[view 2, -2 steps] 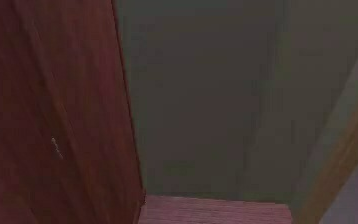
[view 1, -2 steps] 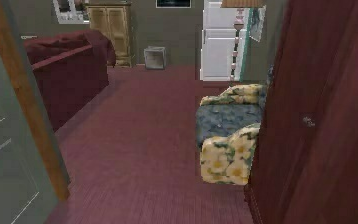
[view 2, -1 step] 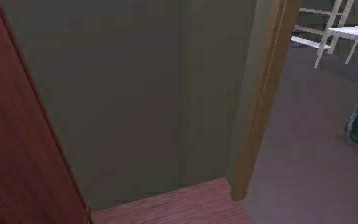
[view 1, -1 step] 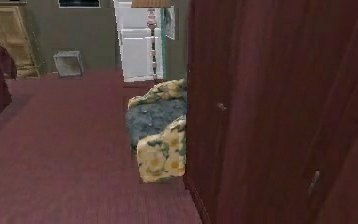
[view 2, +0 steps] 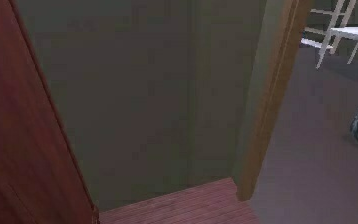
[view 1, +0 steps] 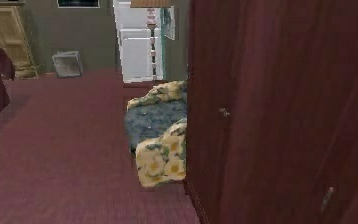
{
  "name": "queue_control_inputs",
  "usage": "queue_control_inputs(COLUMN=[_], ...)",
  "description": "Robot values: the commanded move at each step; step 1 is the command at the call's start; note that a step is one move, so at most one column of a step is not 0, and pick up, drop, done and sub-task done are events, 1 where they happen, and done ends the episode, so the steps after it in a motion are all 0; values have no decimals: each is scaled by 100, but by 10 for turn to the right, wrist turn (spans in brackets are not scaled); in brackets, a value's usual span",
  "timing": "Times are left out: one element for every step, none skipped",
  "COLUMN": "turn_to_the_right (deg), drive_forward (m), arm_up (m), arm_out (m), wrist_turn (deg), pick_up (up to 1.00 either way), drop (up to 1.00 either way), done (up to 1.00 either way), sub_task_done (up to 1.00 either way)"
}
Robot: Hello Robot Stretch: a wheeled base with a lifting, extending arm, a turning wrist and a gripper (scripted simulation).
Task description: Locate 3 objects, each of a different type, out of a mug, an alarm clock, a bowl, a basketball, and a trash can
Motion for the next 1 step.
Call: queue_control_inputs(turn_to_the_right=[-330], drive_forward=[0], arm_up=[0], arm_out=[0], wrist_turn=[0], pick_up=[0], drop=[0], done=[0], sub_task_done=[0])
